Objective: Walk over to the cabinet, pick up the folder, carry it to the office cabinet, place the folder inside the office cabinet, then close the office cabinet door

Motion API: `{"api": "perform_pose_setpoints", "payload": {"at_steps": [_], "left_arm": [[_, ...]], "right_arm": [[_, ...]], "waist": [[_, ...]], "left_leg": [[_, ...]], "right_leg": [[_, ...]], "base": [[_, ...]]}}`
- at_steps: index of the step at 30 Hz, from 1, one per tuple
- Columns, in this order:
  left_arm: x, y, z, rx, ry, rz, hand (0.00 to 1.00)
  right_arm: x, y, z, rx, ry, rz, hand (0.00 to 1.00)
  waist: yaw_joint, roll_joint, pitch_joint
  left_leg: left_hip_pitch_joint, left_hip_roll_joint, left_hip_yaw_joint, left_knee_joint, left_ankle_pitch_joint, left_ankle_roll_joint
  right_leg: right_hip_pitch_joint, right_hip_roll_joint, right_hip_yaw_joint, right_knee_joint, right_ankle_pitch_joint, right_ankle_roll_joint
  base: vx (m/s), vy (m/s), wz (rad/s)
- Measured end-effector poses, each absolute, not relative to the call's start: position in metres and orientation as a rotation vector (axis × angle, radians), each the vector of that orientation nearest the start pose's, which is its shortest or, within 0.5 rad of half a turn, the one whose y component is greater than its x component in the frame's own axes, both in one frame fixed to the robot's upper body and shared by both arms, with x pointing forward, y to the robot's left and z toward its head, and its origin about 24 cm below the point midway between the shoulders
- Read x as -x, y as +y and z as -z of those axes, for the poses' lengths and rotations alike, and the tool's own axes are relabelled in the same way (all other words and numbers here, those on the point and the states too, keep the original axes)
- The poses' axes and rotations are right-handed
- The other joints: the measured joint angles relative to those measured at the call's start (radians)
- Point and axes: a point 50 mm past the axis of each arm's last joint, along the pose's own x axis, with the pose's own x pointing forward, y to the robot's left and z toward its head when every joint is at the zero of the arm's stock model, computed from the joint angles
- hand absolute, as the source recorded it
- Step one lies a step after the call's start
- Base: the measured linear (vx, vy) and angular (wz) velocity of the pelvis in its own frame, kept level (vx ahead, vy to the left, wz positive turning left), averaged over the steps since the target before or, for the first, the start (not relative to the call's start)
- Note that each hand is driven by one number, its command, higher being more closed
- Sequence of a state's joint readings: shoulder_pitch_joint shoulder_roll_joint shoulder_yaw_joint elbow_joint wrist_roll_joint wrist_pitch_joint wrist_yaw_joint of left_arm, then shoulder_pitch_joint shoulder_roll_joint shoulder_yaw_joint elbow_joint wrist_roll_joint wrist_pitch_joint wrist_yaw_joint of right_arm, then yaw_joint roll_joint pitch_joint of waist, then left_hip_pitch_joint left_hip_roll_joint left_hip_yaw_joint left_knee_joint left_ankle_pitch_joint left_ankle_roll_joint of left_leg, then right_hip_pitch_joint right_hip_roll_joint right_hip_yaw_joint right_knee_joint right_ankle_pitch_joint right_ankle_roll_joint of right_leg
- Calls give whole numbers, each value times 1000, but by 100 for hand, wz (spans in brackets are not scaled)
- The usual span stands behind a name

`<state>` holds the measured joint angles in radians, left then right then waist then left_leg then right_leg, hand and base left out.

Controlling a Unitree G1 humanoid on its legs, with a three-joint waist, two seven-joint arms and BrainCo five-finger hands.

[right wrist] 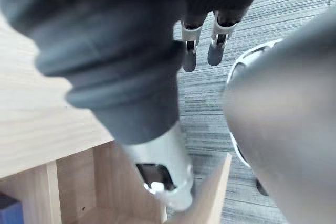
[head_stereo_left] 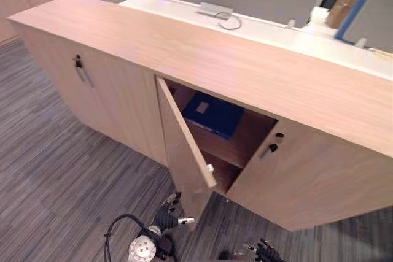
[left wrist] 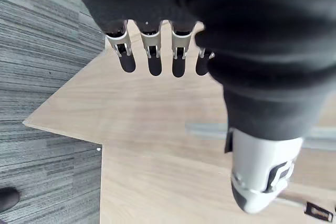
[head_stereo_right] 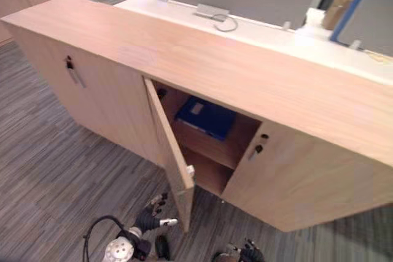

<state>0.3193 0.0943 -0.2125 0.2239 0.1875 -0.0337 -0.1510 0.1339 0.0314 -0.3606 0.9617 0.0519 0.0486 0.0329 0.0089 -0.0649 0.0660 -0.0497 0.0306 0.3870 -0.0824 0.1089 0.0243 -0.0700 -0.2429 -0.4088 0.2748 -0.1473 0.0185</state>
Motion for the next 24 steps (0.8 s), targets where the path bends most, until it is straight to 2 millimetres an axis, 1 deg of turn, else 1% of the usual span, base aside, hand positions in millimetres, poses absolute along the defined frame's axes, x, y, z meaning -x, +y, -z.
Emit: {"api": "perform_pose_setpoints", "payload": {"at_steps": [1,2,3,4,5,7,8,9,11,12,13,16,19,20,21,23,24], "left_arm": [[-149,127,73,-205,528,341,0],[-148,124,74,-199,530,350,0],[-148,117,76,-191,538,385,0],[-146,116,79,-189,551,398,0],[-142,110,84,-189,577,434,0],[-137,104,91,-209,608,498,0],[-135,102,93,-217,618,524,0],[-135,99,94,-225,624,545,0],[-139,98,94,-237,619,564,0],[-143,99,94,-245,613,568,0],[-149,101,94,-248,613,560,0],[-154,114,96,-195,628,474,0],[-158,136,104,-122,673,300,0],[-159,148,108,-116,693,207,0],[-158,153,110,-102,705,166,0],[-147,174,118,-61,758,-4,0],[-144,179,119,-59,768,-45,0]], "right_arm": [[-76,-186,165,-286,1127,365,0],[-76,-186,165,-285,1127,365,0],[-75,-187,165,-277,1135,361,0],[-73,-186,166,-274,1145,358,0],[-72,-187,167,-272,1155,358,0],[-72,-186,169,-273,1171,354,0],[-72,-186,169,-275,1178,354,0],[-71,-186,169,-275,1181,355,0],[-70,-189,169,-278,1180,367,0],[-69,-189,170,-293,1182,383,0],[-66,-190,171,-298,1193,394,0],[-64,-191,171,-295,1207,396,0],[-64,-190,172,-293,1210,398,0],[-64,-190,172,-297,1213,401,0],[-63,-190,172,-298,1215,402,0],[-61,-189,173,-308,1223,421,0],[-61,-189,173,-307,1223,422,0]], "waist": [[7,-1,-11],[5,-2,-19],[5,5,-27],[6,6,-31],[6,17,-39],[3,19,-41],[1,20,-44],[-4,20,-48],[-15,20,-55],[-20,19,-58],[-22,19,-68],[-20,23,-72],[-21,23,-73],[-21,23,-73],[-21,23,-72],[-21,22,-69],[-21,22,-69]], "left_leg": [[3,-3,8,-4,13,-14],[-4,4,8,-4,9,-21],[-13,15,11,-4,2,-34],[-17,18,7,-4,-2,-39],[-21,31,5,-7,-5,-42],[-23,41,4,-8,-7,-46],[-23,43,2,-8,-8,-46],[-20,42,-1,-8,-8,-46],[-17,31,-2,-4,-10,-43],[-16,24,-3,-4,-11,-41],[-8,17,-1,-3,-6,-46],[21,14,-15,0,0,-35],[36,27,-33,0,-6,-39],[37,31,-43,0,-7,-41],[41,33,-45,0,-8,-43],[70,39,-46,0,-18,-56],[73,40,-46,1,-20,-57]], "right_leg": [[-4,-9,-16,-10,11,43],[-4,-3,-30,-26,10,42],[-4,8,-51,-60,15,33],[-4,15,-51,-78,18,28],[1,38,-47,-119,28,14],[7,60,-45,-169,36,4],[9,68,-41,-190,41,7],[14,71,-37,-211,59,18],[19,67,-23,-235,101,35],[21,59,-22,-241,132,41],[28,52,-23,-248,171,61],[68,65,-14,-282,178,69],[95,84,-12,-312,179,69],[104,93,-13,-326,181,66],[110,95,-14,-331,182,65],[142,103,-13,-343,182,65],[146,104,-13,-345,182,65]], "base": [[-19,12,-44],[20,-22,-47],[32,-36,-31],[63,-46,-55],[69,-41,-64],[80,-28,-64],[74,-7,-51],[109,-12,-46],[89,-8,-18],[83,-1,-1],[64,0,-4],[106,-46,-15],[54,-95,-4],[14,-78,2],[10,-82,0],[-10,-40,-5],[0,0,0]]}}
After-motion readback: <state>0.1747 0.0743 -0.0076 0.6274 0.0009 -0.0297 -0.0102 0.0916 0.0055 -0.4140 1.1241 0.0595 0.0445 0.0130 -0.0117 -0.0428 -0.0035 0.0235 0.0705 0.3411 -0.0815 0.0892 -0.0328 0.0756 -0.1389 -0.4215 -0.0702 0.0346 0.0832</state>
